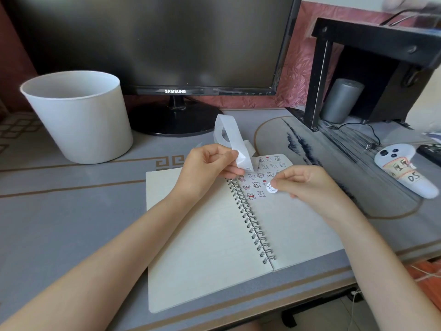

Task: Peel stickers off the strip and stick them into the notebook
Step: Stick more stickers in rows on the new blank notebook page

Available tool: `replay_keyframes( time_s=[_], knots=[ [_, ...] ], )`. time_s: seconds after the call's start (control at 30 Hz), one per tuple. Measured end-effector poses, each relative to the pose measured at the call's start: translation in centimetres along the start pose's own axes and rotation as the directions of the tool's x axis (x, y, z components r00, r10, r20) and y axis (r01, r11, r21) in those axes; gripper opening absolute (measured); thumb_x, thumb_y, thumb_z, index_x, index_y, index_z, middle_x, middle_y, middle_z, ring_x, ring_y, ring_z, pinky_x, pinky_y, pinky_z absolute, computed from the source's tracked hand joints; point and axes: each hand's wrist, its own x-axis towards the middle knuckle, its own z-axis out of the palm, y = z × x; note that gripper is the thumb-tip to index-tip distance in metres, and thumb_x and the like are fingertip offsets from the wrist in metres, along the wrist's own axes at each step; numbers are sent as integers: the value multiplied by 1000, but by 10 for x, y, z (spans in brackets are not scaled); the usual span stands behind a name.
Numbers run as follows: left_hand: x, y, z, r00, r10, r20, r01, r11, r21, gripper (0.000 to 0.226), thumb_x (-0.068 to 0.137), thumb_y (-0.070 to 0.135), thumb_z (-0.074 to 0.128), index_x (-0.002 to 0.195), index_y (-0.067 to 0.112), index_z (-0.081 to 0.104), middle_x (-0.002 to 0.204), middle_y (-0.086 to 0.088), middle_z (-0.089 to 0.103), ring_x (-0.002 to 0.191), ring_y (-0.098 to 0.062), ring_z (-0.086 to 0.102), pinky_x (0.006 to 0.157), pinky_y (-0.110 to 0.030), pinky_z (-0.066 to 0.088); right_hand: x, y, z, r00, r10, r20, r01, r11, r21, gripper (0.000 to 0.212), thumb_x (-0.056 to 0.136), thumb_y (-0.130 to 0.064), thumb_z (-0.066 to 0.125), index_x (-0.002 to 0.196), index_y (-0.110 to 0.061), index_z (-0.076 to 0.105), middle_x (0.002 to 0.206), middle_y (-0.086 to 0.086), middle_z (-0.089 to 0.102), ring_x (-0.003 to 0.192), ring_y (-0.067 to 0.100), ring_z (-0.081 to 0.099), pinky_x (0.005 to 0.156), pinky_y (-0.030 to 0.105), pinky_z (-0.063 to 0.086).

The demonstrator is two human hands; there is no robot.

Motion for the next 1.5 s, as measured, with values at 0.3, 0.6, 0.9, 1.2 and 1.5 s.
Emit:
replay_keyframes(
  time_s=[0.3, 0.6, 0.9, 1.2, 1.5],
  knots=[
    [0, 1, 0, 1000, -4, -1, 4, 1000, -6, 15, 93, 9, 58, 85, -3, 61, 76, -18, 69, 67, -14, 71, 61, -18, 54, 3, 3, 2, 1000, 2, -8, -2, 1000, -12, 4, 78, -6, 73, 79, -8, 70, 63, -2, 66, 46, -7, 50, 49, 4, 36],
    [0, 0, 0, 1000, -12, -2, 12, 1000, -4, 17, 92, 10, 58, 89, -6, 61, 80, -22, 70, 68, -15, 71, 63, -19, 55, 2, 4, 3, 1000, -9, -29, 8, 999, -33, 4, 77, -5, 74, 79, -7, 70, 69, 3, 66, 47, -7, 51, 50, 4, 37],
    [0, -1, 0, 1000, -10, -4, 10, 1000, 5, 16, 93, 11, 58, 85, -3, 62, 78, -19, 70, 70, -16, 72, 63, -19, 55, 2, 5, 5, 998, -38, -46, 35, 998, -60, 6, 77, -4, 73, 75, -8, 69, 68, 1, 65, 48, -7, 50, 52, 4, 38],
    [0, 0, 0, 1000, -14, -9, 14, 1000, 17, 22, 93, 11, 58, 92, -11, 61, 80, -24, 70, 67, -13, 71, 63, -18, 55, 3, 7, 6, 997, -54, -52, 49, 994, -94, 8, 77, -5, 73, 73, -11, 68, 65, -2, 62, 45, -7, 48, 49, 4, 35],
    [0, 0, 0, 1000, -9, -5, 9, 1000, 20, 19, 93, 11, 57, 89, -7, 61, 79, -22, 70, 67, -13, 71, 64, -19, 55, 6, 13, 9, 989, -128, -72, 110, 972, -206, 15, 74, -9, 76, 66, -18, 67, 61, -4, 61, 47, -2, 46, 51, 13, 38]
  ],
)
